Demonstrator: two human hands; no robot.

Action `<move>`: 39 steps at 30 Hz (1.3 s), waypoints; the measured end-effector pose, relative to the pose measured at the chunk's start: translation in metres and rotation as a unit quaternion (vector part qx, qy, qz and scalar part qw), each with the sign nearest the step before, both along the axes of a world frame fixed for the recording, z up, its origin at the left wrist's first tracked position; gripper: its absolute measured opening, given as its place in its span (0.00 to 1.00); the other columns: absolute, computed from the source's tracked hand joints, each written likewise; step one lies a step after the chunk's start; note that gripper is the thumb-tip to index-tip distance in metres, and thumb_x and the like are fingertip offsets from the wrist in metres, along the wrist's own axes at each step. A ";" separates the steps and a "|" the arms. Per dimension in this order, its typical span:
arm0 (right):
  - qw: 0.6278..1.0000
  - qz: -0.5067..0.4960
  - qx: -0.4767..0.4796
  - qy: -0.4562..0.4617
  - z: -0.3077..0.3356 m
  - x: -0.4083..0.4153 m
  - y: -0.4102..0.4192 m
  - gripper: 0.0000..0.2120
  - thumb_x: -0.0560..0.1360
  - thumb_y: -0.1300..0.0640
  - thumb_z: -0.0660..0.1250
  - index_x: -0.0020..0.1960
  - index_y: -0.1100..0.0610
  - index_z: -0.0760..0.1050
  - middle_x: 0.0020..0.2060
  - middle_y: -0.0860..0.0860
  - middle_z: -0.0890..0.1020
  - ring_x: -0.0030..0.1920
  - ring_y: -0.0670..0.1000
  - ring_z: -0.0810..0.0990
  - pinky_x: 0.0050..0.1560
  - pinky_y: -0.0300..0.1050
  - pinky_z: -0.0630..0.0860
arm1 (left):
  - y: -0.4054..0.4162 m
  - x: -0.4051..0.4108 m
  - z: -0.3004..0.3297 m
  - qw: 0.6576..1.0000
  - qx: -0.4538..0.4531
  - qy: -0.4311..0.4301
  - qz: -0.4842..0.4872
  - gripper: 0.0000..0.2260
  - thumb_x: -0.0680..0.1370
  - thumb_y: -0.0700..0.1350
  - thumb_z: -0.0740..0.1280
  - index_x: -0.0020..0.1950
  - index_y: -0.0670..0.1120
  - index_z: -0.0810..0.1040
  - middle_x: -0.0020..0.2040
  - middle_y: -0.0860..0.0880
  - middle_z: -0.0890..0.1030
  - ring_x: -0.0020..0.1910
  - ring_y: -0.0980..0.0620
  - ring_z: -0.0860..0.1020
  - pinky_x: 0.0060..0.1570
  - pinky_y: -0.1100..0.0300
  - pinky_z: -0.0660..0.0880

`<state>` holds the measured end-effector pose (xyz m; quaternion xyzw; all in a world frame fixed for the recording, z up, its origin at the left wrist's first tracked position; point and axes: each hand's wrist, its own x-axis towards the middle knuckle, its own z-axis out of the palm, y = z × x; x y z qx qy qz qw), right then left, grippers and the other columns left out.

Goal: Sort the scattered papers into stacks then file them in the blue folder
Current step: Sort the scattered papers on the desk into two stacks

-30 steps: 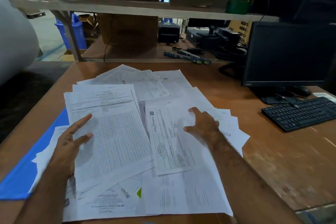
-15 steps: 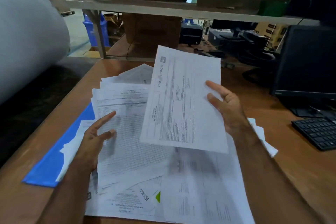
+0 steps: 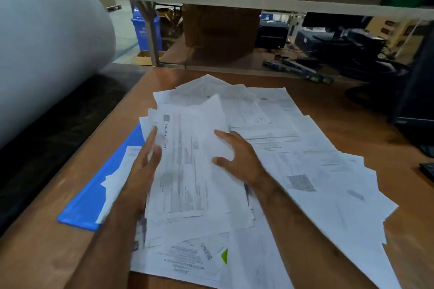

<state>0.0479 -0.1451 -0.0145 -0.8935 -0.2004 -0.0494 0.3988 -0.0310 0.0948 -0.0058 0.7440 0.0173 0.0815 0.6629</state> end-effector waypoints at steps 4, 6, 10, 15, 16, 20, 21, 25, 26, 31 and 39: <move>1.000 -0.009 -0.009 0.018 -0.001 -0.008 0.004 0.36 0.76 0.47 0.72 0.80 0.44 0.62 0.79 0.50 0.65 0.79 0.51 0.60 0.77 0.56 0.62 | 0.005 0.004 -0.006 0.996 -0.090 0.018 0.001 0.33 0.80 0.36 0.67 0.71 0.73 0.70 0.65 0.69 0.75 0.57 0.59 0.82 0.46 0.59 0.82; 0.996 -0.051 -0.060 0.031 0.003 -0.017 -0.012 0.36 0.77 0.40 0.68 0.80 0.42 0.59 0.80 0.49 0.60 0.79 0.52 0.60 0.75 0.62 0.62 | 0.005 0.004 -0.007 0.996 -0.082 0.023 0.004 0.31 0.80 0.32 0.66 0.69 0.69 0.75 0.66 0.66 0.76 0.57 0.58 0.82 0.52 0.54 0.82; 0.961 -0.111 -0.237 0.090 0.017 -0.060 -0.073 0.38 0.74 0.29 0.66 0.79 0.40 0.59 0.78 0.44 0.63 0.77 0.52 0.63 0.72 0.58 0.59 | 0.005 0.007 -0.009 0.996 -0.088 0.029 -0.007 0.23 0.79 0.29 0.63 0.65 0.52 0.82 0.68 0.57 0.79 0.56 0.62 0.82 0.46 0.67 0.80; 0.931 -0.104 -0.309 0.161 -0.001 -0.127 -0.127 0.46 0.69 0.19 0.56 0.81 0.37 0.50 0.82 0.40 0.50 0.81 0.45 0.47 0.78 0.61 0.45 | 0.009 0.010 -0.016 0.996 -0.084 0.025 -0.006 0.22 0.78 0.29 0.63 0.64 0.49 0.83 0.68 0.55 0.80 0.64 0.53 0.80 0.57 0.57 0.78; 0.934 -0.122 -0.305 0.140 -0.009 -0.134 -0.127 0.45 0.70 0.19 0.51 0.81 0.37 0.49 0.82 0.40 0.48 0.82 0.45 0.45 0.78 0.61 0.43 | 0.010 0.010 -0.016 0.996 -0.085 0.021 -0.009 0.22 0.78 0.29 0.62 0.65 0.48 0.83 0.68 0.55 0.80 0.65 0.52 0.80 0.59 0.55 0.77; 0.916 -0.243 -0.304 0.097 -0.026 -0.128 -0.114 0.42 0.73 0.21 0.45 0.81 0.41 0.51 0.83 0.45 0.52 0.82 0.52 0.49 0.75 0.66 0.46 | 0.011 0.008 -0.019 0.995 -0.096 0.012 -0.014 0.22 0.78 0.28 0.62 0.67 0.44 0.80 0.67 0.54 0.81 0.65 0.49 0.80 0.61 0.51 0.78; 0.907 -0.265 -0.311 0.105 -0.025 -0.121 -0.110 0.42 0.74 0.21 0.45 0.81 0.42 0.52 0.82 0.47 0.53 0.82 0.54 0.51 0.74 0.68 0.48 | 0.011 0.007 -0.019 0.995 -0.102 0.012 -0.014 0.22 0.78 0.28 0.62 0.67 0.45 0.81 0.67 0.54 0.81 0.65 0.49 0.80 0.59 0.52 0.80; 0.895 -0.287 -0.324 0.110 -0.011 -0.097 -0.111 0.42 0.74 0.23 0.51 0.80 0.46 0.56 0.78 0.51 0.63 0.76 0.60 0.60 0.71 0.68 0.56 | 0.008 0.005 -0.017 0.994 -0.110 0.020 -0.008 0.21 0.78 0.29 0.62 0.66 0.46 0.81 0.65 0.57 0.81 0.61 0.51 0.82 0.50 0.58 0.82; 0.898 -0.277 -0.325 0.109 -0.006 -0.093 -0.116 0.42 0.74 0.23 0.53 0.80 0.46 0.56 0.77 0.52 0.65 0.75 0.60 0.63 0.70 0.68 0.57 | 0.008 0.005 -0.017 0.993 -0.114 0.020 -0.007 0.21 0.78 0.29 0.62 0.66 0.46 0.82 0.65 0.57 0.82 0.61 0.52 0.82 0.49 0.59 0.82; 0.913 -0.238 -0.301 0.135 0.009 -0.083 -0.143 0.44 0.69 0.27 0.68 0.77 0.44 0.58 0.70 0.52 0.73 0.69 0.59 0.72 0.69 0.64 0.63 | 0.007 0.004 -0.014 0.994 -0.112 0.012 -0.004 0.21 0.78 0.28 0.61 0.67 0.43 0.81 0.62 0.60 0.83 0.63 0.53 0.81 0.54 0.58 0.82; 0.954 -0.261 0.083 0.124 0.022 -0.073 -0.180 0.20 0.72 0.48 0.76 0.62 0.46 0.79 0.52 0.49 0.81 0.51 0.46 0.80 0.48 0.27 0.76 | 0.005 0.000 -0.011 0.993 -0.121 0.000 -0.012 0.22 0.77 0.27 0.61 0.68 0.41 0.79 0.60 0.59 0.84 0.59 0.56 0.82 0.49 0.64 0.82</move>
